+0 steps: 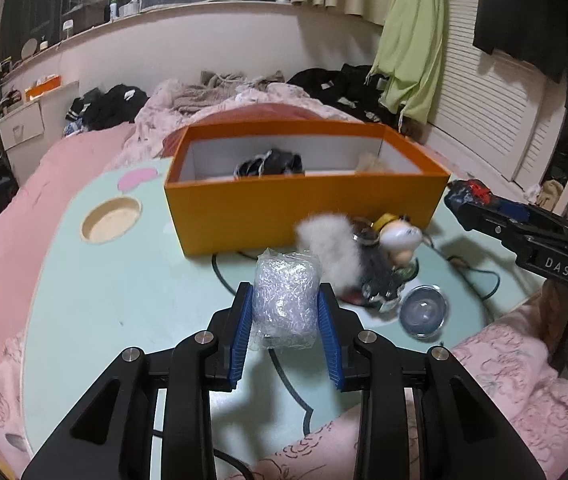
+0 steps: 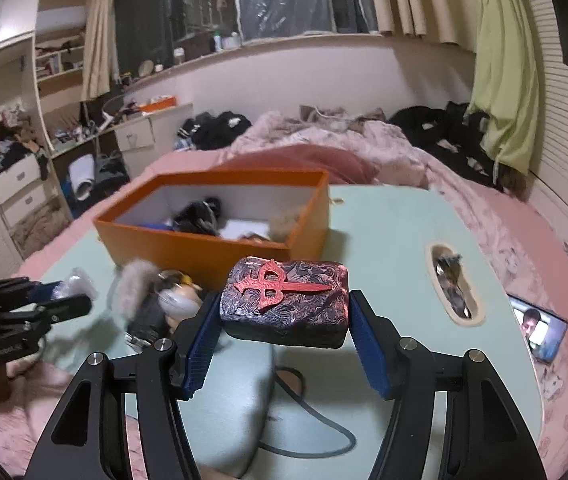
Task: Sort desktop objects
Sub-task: 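Grasp the dark red emblem block with the right gripper while the left holds the plastic bag, then drop the plastic bag into the box with the left gripper while the right drops the red block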
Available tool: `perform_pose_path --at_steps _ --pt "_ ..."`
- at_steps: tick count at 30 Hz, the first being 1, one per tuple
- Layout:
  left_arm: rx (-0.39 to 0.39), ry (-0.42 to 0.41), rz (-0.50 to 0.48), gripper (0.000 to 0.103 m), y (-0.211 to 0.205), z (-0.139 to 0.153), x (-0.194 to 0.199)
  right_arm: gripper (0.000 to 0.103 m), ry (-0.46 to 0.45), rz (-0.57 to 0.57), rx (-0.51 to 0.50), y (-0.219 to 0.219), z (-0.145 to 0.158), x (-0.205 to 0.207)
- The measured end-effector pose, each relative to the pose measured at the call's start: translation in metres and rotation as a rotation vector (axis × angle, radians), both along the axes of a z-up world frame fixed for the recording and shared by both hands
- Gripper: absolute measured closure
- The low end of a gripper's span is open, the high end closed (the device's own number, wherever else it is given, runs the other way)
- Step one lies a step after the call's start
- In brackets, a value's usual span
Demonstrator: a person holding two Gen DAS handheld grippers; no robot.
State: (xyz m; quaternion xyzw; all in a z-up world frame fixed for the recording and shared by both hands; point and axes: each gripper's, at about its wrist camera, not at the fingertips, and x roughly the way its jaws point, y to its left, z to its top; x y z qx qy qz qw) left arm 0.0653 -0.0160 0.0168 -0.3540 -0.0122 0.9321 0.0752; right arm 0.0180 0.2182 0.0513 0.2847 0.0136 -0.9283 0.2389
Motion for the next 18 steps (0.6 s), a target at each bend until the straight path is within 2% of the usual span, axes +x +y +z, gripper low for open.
perform_pose_path --at_steps 5,8,10,12,13,14,15,16,17,18 --pt "0.012 0.068 0.006 0.07 -0.002 0.036 -0.025 0.041 0.032 0.045 0.025 -0.028 0.027 -0.027" --pt "0.006 0.091 0.021 0.07 -0.005 0.052 -0.05 0.041 0.022 0.066 0.044 -0.047 0.03 -0.047" --pt "0.006 0.09 0.035 0.07 -0.006 0.056 -0.073 0.04 0.007 0.073 0.053 -0.061 0.028 -0.062" --pt "0.017 0.049 0.05 0.069 -0.008 0.05 -0.097 0.04 -0.014 0.073 0.093 -0.071 0.02 -0.075" --pt "0.022 0.018 0.064 0.066 -0.008 0.043 -0.105 0.039 -0.031 0.069 0.12 -0.076 0.013 -0.08" --pt "0.028 -0.025 0.083 0.052 -0.009 0.036 -0.114 0.035 -0.065 0.068 0.151 -0.08 0.005 -0.085" --pt "0.038 -0.086 0.108 0.044 -0.011 0.024 -0.122 0.032 -0.088 0.071 0.164 -0.081 0.0 -0.087" --pt "0.041 -0.115 0.116 0.037 -0.011 0.015 -0.125 0.032 -0.046 0.075 0.172 -0.081 0.0 -0.082" --pt "0.005 -0.083 0.114 0.034 -0.007 0.012 -0.121 0.026 -0.042 0.067 0.169 -0.08 -0.001 -0.079" --pt "-0.035 -0.047 0.114 0.033 -0.002 0.01 -0.115 0.025 -0.047 0.068 0.158 -0.078 -0.001 -0.078"
